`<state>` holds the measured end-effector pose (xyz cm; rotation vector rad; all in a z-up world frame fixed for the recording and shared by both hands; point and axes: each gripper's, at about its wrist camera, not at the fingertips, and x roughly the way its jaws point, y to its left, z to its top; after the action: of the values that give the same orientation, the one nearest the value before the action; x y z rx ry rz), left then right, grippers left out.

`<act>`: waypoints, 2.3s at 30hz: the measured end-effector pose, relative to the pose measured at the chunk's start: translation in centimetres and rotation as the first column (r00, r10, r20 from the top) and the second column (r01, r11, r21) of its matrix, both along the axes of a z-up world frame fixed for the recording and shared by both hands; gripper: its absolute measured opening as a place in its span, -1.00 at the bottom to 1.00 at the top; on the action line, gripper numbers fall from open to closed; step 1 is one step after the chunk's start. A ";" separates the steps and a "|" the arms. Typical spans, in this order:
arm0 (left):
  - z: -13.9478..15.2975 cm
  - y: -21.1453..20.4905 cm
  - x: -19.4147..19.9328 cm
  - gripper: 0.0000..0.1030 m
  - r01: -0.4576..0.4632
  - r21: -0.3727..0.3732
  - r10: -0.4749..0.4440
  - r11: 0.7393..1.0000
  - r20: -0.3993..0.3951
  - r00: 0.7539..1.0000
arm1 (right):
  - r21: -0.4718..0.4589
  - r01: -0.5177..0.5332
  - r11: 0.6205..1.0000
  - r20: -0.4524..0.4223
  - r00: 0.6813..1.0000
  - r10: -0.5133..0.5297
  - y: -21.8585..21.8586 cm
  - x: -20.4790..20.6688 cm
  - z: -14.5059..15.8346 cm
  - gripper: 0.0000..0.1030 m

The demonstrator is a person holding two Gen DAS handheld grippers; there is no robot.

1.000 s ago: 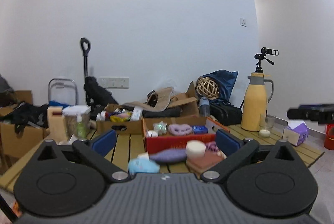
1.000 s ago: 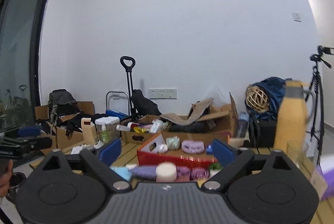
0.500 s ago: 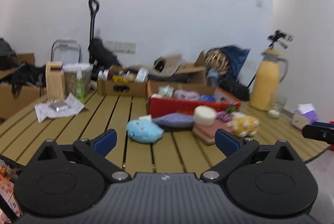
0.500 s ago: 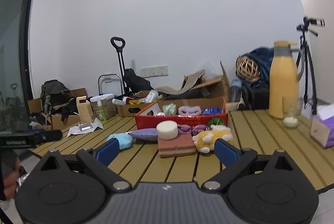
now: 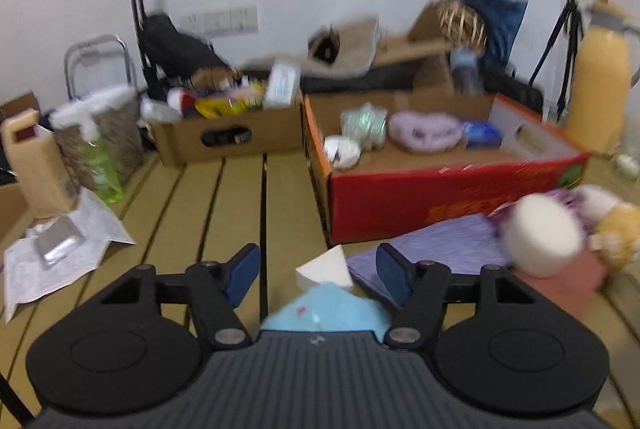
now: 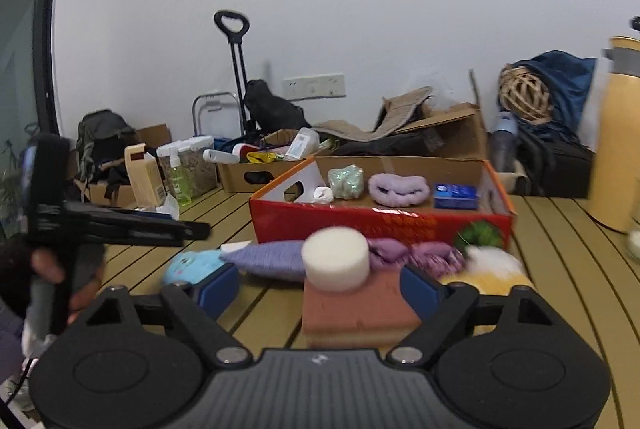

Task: Organize soft objects
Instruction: 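Grasp the white triangular sponge with the left gripper while the right gripper grasps the round white sponge, then carry both white sponges over the box and open both grippers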

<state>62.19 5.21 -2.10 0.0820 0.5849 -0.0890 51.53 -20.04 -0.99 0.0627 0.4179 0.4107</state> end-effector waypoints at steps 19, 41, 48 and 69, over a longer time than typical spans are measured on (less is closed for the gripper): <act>-1.9 5.0 4.1 -0.46 -0.048 -0.289 0.021 0.956 -0.096 0.995 | 0.080 0.010 0.997 -0.078 0.997 -0.004 1.2 9.3 -3.8 -0.25; 5.5 -1.2 -18.6 -0.48 0.053 -0.312 -0.014 0.949 0.125 0.992 | 0.218 -0.016 0.976 -0.053 0.998 0.028 -3.6 -3.4 -0.4 -0.72; 5.7 -2.2 -20.0 -0.48 0.097 -0.319 -0.051 0.943 0.151 0.987 | 0.216 0.005 0.976 -0.046 0.999 0.005 -5.2 -7.5 0.5 -0.72; 3.2 -4.1 14.5 -0.39 0.174 0.018 -0.172 0.985 -0.077 0.982 | 0.171 -0.011 0.985 -0.242 0.969 0.052 1.7 26.4 4.2 -0.72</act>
<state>76.69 1.10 1.10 0.1537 0.6536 -0.2544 77.90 -18.37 3.20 0.2744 0.6291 0.4714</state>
